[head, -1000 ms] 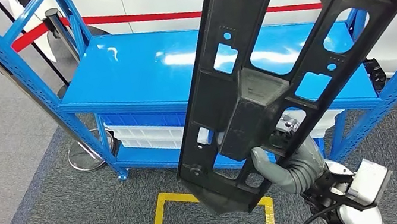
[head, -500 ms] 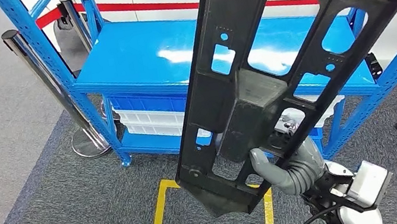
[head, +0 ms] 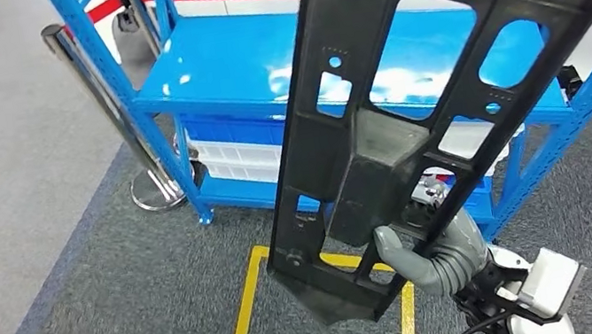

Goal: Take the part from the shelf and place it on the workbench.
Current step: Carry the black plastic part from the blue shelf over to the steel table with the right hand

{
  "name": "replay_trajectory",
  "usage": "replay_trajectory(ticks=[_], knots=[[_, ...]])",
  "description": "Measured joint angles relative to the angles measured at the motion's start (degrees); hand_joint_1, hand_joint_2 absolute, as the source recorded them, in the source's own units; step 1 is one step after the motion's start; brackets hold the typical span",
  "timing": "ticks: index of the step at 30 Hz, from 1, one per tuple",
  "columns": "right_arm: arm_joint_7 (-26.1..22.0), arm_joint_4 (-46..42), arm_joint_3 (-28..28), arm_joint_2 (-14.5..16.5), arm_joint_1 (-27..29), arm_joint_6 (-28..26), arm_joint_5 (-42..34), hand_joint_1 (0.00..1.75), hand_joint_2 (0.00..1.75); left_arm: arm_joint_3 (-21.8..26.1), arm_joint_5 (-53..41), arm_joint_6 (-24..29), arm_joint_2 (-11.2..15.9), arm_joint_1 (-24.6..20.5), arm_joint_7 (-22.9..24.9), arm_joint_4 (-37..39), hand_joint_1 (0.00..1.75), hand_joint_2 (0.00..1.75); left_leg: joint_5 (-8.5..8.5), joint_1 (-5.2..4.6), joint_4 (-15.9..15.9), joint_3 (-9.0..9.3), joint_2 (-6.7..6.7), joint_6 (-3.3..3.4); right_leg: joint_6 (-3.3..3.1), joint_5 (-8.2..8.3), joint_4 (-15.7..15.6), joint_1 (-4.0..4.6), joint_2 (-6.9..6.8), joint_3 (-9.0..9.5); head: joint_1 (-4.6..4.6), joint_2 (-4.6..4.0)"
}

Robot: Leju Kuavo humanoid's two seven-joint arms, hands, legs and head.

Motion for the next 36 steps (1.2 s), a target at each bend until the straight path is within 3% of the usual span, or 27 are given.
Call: replay_trajectory(ticks=[2, 3, 4, 6, 8, 9, 11, 12, 14, 16, 17, 18, 19, 21, 22, 23, 25, 27, 29, 31, 33, 34, 35, 36], knots=[[0.01, -0.09, -0.02, 0.02, 0.31, 0.0, 0.0, 1.68, 1.75, 0.0, 0.0, 0.01, -0.01, 0.05, 0.0, 0.0, 0.0, 1.75, -3.66, 0.23, 7.42, -2.32, 0.76, -0.59, -0.14, 0.37, 0.15, 0.13, -1.25, -0.64, 0.0, 0.0], [0.01, -0.1, -0.01, 0.02, 0.44, 0.01, 0.01, 1.68, 1.75, 0.0, 0.01, 0.01, -0.02, 0.11, 0.0, 0.0, 0.0, 1.75, -4.06, 0.33, 9.55, -2.68, 0.92, -0.8, -0.1, 0.47, 0.29, 0.16, -1.84, -0.91, 0.0, 0.0], [0.01, -0.1, -0.01, 0.02, 0.53, 0.02, 0.01, 1.68, 1.75, 0.0, 0.01, 0.02, -0.02, 0.18, -0.01, 0.0, 0.0, 1.75, -3.39, 0.42, 9.43, -1.93, 1.08, -0.92, -0.05, 0.52, 0.45, 0.17, -2.41, -1.13, 0.0, 0.0], [0.01, -0.11, 0.0, 0.03, 0.6, 0.08, 0.03, 1.68, 1.75, 0.0, 0.07, 0.1, -0.02, 0.23, -0.03, 0.0, 0.0, 1.75, -0.57, 0.51, 3.08, 2.52, 2.17, -0.86, 0.14, 0.42, 0.8, 0.18, -3.52, -1.3, 0.0, 0.0], [-0.08, -0.15, -0.01, 0.04, 0.61, 0.15, 0.15, 1.68, 1.75, 0.0, 0.14, 0.21, -0.02, 0.12, -0.08, 0.0, 0.0, 1.75, 0.82, 0.02, -3.84, 6.81, 4.09, -0.2, 0.62, 0.3, 1.06, 0.4, -4.48, -1.38, 0.0, 0.0], [-0.15, -0.17, -0.01, 0.04, 0.62, 0.17, 0.26, 1.68, 1.75, 0.0, 0.16, 0.27, -0.02, 0.08, -0.11, 0.0, 0.0, 1.75, 0.78, -0.25, -5.49, 7.62, 4.66, 0.3, 0.89, 0.28, 1.14, 0.53, -4.93, -1.42, 0.0, 0.0], [-0.28, -0.22, -0.01, 0.05, 0.63, 0.18, 0.55, 1.68, 1.75, 0.01, 0.16, 0.36, -0.01, 0.14, -0.13, 0.0, 0.0, 1.75, 0.74, -0.5, -6.14, 7.4, 4.22, 1.28, 1.5, 0.35, 1.12, 0.68, -5.88, -1.44, 0.01, 0.0], [-0.32, -0.26, 0.0, 0.05, 0.63, 0.16, 0.72, 1.68, 1.75, 0.01, 0.16, 0.37, -0.03, 0.22, -0.12, 0.0, 0.0, 1.75, 0.88, -0.37, -6.45, 7.33, 3.75, 1.69, 1.82, 0.15, 1.24, 0.63, -5.78, -1.47, 0.01, 0.0], [-0.38, -0.43, -0.01, 0.05, 0.66, 0.07, 0.98, 1.68, 1.75, 0.01, 0.12, 0.36, -0.08, 0.23, -0.12, 0.0, 0.0, 1.75, 1.41, -0.07, -6.96, 7.17, 2.77, 2.53, 2.4, -1.79, 3.71, 0.43, -3.54, -2.63, 0.01, 0.0], [-0.42, -0.55, -0.02, 0.03, 0.89, -0.04, 1.19, 1.68, 1.75, 0.0, 0.04, 0.34, -0.13, 0.14, -0.12, 0.0, 0.0, 1.75, 1.74, -0.04, -7.08, 6.84, 1.68, 3.03, 2.68, -5.57, 10.78, 0.23, -0.92, -6.1, 0.02, 0.0], [-0.41, -0.57, -0.02, 0.03, 1.08, -0.07, 1.29, 1.68, 1.75, 0.0, 0.02, 0.33, -0.13, 0.13, -0.11, 0.0, 0.0, 1.75, 1.81, -0.07, -7.04, 6.69, 1.06, 3.1, 2.76, -6.93, 14.54, 0.22, -0.57, -8.0, 0.01, 0.0], [-0.38, -0.57, -0.02, 0.02, 1.28, -0.09, 1.39, 1.68, 1.75, 0.0, 0.0, 0.31, -0.14, 0.17, -0.11, 0.0, 0.0, 1.75, 1.86, -0.11, -6.96, 6.58, 0.4, 3.13, 2.82, -7.37, 17.08, 0.21, -0.45, -9.36, 0.02, 0.0], [-0.37, -0.58, -0.02, 0.02, 1.41, -0.1, 1.46, 1.68, 1.75, 0.0, 0.0, 0.29, -0.15, 0.21, -0.11, 0.0, 0.0, 1.75, 1.87, -0.12, -6.84, 6.53, -0.29, 3.12, 2.82, -6.46, 17.27, 0.19, -0.41, -9.62, 0.02, 0.0], [-0.34, -0.61, -0.02, 0.02, 1.49, -0.1, 1.53, 1.68, 1.75, 0.0, 0.0, 0.24, -0.21, 0.22, -0.11, 0.0, 0.0, 1.75, 1.78, -0.09, -6.44, 6.52, -1.75, 2.95, 2.62, -2.07, 11.61, 0.07, 0.31, -7.28, 0.02, 0.0], [-0.34, -0.61, -0.02, 0.02, 1.48, -0.1, 1.55, 1.68, 1.75, 0.0, 0.0, 0.21, -0.26, 0.2, -0.11, 0.0, 0.0, 1.75, 1.72, -0.1, -6.2, 6.42, -2.45, 2.78, 2.46, -0.22, 7.99, -0.05, 1.62, -5.69, 0.02, 0.0], [-0.34, -0.64, -0.03, 0.02, 1.51, -0.1, 1.57, 1.68, 1.75, 0.0, 0.0, 0.18, -0.31, 0.13, -0.11, 0.0, 0.0, 1.75, 1.7, -0.12, -5.86, 6.14, -3.11, 2.51, 2.35, 0.89, 5.02, -0.18, 2.96, -4.53, 0.02, 0.0], [-0.33, -0.69, -0.04, 0.02, 1.62, -0.11, 1.62, 1.68, 1.75, 0.0, 0.01, 0.13, -0.35, 0.09, -0.11, 0.0, 0.0, 1.75, 1.93, 0.0, -5.52, 5.32, -4.27, 1.78, 2.23, 1.03, 2.97, -0.19, 4.57, -3.99, 0.01, 0.0], [-0.33, -0.74, -0.04, 0.05, 1.63, -0.13, 1.66, 1.68, 1.75, 0.0, 0.02, 0.1, -0.35, 0.25, -0.11, 0.0, 0.0, 1.75, 2.16, 0.17, -5.48, 4.75, -4.98, 0.99, 1.86, 1.25, 2.56, -0.18, 3.54, -4.05, -0.01, 0.0], [-0.34, -0.75, -0.04, 0.13, 1.59, -0.13, 1.69, 1.68, 1.75, 0.0, 0.02, 0.1, -0.35, 0.33, -0.11, 0.0, 0.0, 1.75, 0.81, 0.07, -3.49, 3.73, -2.95, 0.33, 1.17, 1.59, 2.01, -0.35, 2.06, -3.81, -0.03, 0.0], [-0.34, -0.74, -0.05, 0.17, 1.63, -0.14, 1.74, 1.68, 1.75, -0.01, 0.02, 0.1, -0.36, 0.18, -0.11, 0.0, 0.0, 1.75, -2.57, 0.08, 2.92, 0.82, -0.04, -0.21, 0.71, 1.71, 1.8, -0.27, 0.45, -3.75, -0.04, 0.0], [-0.33, -0.73, -0.06, 0.17, 1.69, -0.13, 1.78, 1.68, 1.75, -0.02, 0.01, 0.07, -0.38, 0.16, -0.1, 0.0, 0.0, 1.75, -5.03, 0.29, 9.67, -2.2, 0.87, -0.6, 0.59, 1.69, 1.85, -0.14, -1.18, -3.82, -0.04, 0.0], [-0.33, -0.73, -0.06, 0.17, 1.71, -0.1, 1.8, 1.68, 1.75, -0.02, -0.01, 0.05, -0.39, 0.21, -0.07, 0.0, 0.0, 1.75, -4.8, 0.35, 10.44, -2.43, 1.02, -0.7, 0.58, 1.66, 1.88, -0.12, -1.93, -3.82, -0.04, 0.0], [-0.34, -0.73, -0.06, 0.17, 1.71, -0.06, 1.84, 1.68, 1.75, -0.02, -0.04, 0.03, -0.39, 0.24, -0.03, 0.0, 0.0, 1.75, -3.59, 0.39, 8.89, -1.51, 1.22, -0.7, 0.61, 1.61, 1.91, -0.11, -2.63, -3.79, -0.04, 0.0], [-0.36, -0.73, -0.06, 0.17, 1.69, 0.0, 1.89, 1.68, 1.75, -0.02, -0.07, 0.01, -0.38, 0.24, 0.01, 0.0, 0.0, 1.75, -1.69, 0.39, 5.24, 0.49, 1.7, -0.57, 0.69, 1.54, 1.93, -0.09, -3.25, -3.71, -0.04, 0.0]])
